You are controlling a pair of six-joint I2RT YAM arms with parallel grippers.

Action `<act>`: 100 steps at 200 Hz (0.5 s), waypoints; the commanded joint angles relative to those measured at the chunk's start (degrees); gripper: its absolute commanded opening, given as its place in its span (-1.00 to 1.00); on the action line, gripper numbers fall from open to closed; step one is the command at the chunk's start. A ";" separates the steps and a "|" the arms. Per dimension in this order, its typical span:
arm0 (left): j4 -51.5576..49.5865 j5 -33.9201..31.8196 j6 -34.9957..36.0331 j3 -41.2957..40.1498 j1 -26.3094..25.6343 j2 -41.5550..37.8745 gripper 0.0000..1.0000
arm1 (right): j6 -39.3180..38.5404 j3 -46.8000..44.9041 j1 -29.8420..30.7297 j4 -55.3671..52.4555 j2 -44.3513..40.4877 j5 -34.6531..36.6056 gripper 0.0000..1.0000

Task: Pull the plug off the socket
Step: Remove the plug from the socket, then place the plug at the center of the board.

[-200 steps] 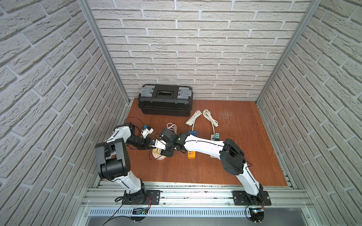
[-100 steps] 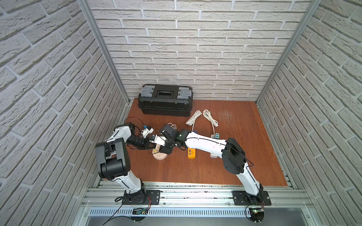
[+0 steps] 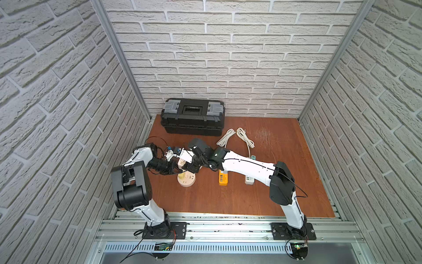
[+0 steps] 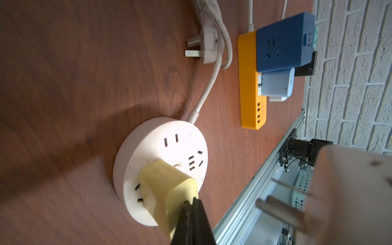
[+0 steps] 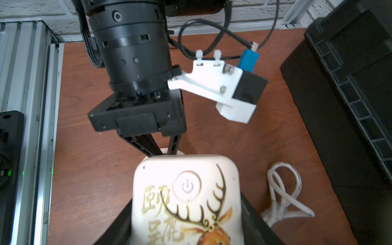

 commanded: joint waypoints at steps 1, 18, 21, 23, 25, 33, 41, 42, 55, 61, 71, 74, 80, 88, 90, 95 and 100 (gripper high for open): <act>5.61 -18.22 1.03 -4.71 -0.78 4.14 -1.00 | 4.13 -4.55 -2.52 2.00 -9.21 6.13 -0.95; 5.57 -18.15 1.02 -4.73 -0.81 4.06 -1.00 | 7.64 -8.39 -5.28 0.32 -14.09 9.68 -0.95; 5.62 -18.08 1.05 -4.78 -0.82 4.07 -1.00 | 8.35 -9.08 -5.95 -0.19 -14.92 10.14 -0.95; 5.59 -18.14 1.03 -4.79 -0.75 4.03 -1.00 | 8.81 -9.47 -6.34 -0.54 -15.43 10.40 -0.95; 5.56 -18.15 1.03 -4.75 -0.74 4.04 -1.00 | 9.34 -9.89 -6.83 -0.91 -15.96 10.51 -0.95; 5.59 -18.15 1.03 -4.80 -0.76 3.93 -1.00 | 11.41 -11.12 -8.67 -2.81 -17.85 11.99 -0.95; 5.67 -18.11 0.99 -4.80 -0.73 3.78 -1.00 | 12.96 -12.29 -10.40 -4.84 -19.74 13.58 -0.95; 5.65 -18.09 0.97 -4.84 -0.73 3.75 -1.00 | 13.09 -12.45 -10.57 -5.03 -20.03 13.90 -0.95; 5.75 -18.15 0.94 -4.89 -0.80 3.56 -1.00 | 15.60 -13.96 -13.61 -8.70 -22.84 17.94 -0.95; 5.81 -18.16 0.92 -4.96 -0.81 3.51 -1.00 | 16.91 -14.32 -15.36 -10.61 -23.94 19.42 -0.95; 5.83 -18.23 0.82 -4.97 -0.75 3.51 -1.00 | 18.65 -14.54 -18.29 -14.02 -25.52 20.69 -0.95; 5.89 -18.24 0.85 -4.91 -0.75 3.46 -1.00 | 19.04 -14.66 -19.32 -14.89 -25.89 21.06 -0.95; 5.90 -18.24 0.76 -4.97 -0.81 3.36 -1.00 | 19.84 -14.87 -21.24 -16.75 -26.66 21.69 -0.95; 5.90 -18.31 0.81 -4.93 -0.73 3.48 -1.00 | 20.61 -15.59 -23.83 -18.24 -27.68 22.74 -0.95; 5.90 -18.33 0.78 -4.90 -0.77 3.46 -1.00 | 20.82 -15.84 -24.43 -18.52 -27.87 23.07 -0.95; 5.90 -18.29 0.79 -4.89 -0.76 3.61 -1.00 | 21.32 -16.45 -26.02 -19.16 -28.30 24.09 -0.95; 5.90 -18.26 0.77 -4.89 -0.74 3.58 -1.00 | 21.78 -17.04 -27.73 -19.77 -28.52 24.76 -0.95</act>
